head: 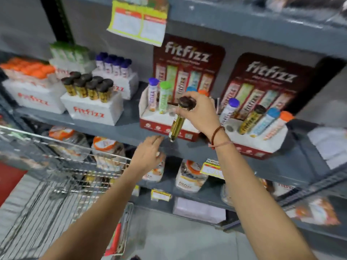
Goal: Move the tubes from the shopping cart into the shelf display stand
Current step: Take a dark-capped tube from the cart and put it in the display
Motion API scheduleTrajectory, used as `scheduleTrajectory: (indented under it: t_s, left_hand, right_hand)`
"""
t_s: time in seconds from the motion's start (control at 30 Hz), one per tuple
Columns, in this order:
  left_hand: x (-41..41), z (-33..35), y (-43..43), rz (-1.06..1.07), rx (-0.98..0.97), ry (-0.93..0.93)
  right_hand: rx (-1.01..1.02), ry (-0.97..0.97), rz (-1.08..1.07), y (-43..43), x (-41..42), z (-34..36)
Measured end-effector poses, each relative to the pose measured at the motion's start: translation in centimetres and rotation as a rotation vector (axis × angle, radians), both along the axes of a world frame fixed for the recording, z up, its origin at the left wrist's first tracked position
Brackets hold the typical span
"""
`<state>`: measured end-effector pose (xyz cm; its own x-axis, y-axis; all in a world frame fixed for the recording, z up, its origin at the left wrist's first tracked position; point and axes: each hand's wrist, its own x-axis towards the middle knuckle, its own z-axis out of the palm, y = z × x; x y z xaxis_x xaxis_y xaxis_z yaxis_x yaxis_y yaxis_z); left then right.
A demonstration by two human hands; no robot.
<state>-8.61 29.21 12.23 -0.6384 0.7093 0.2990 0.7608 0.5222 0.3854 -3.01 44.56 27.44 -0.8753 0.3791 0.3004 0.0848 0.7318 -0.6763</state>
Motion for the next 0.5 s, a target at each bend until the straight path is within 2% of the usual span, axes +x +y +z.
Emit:
scheduleTrajectory:
  t_s: [0.2,0.5]
  left_hand:
    - [0.2,-1.2,3.2,-0.073,-0.079,0.005]
    - [-0.2,-2.8,3.0,-0.116,-0.131,0.075]
  right_hand:
    - [0.066,-0.009,-0.071,3.2,2.4,0.9]
    - [0.228,-0.249,0.034,4.6,3.2,1.9]
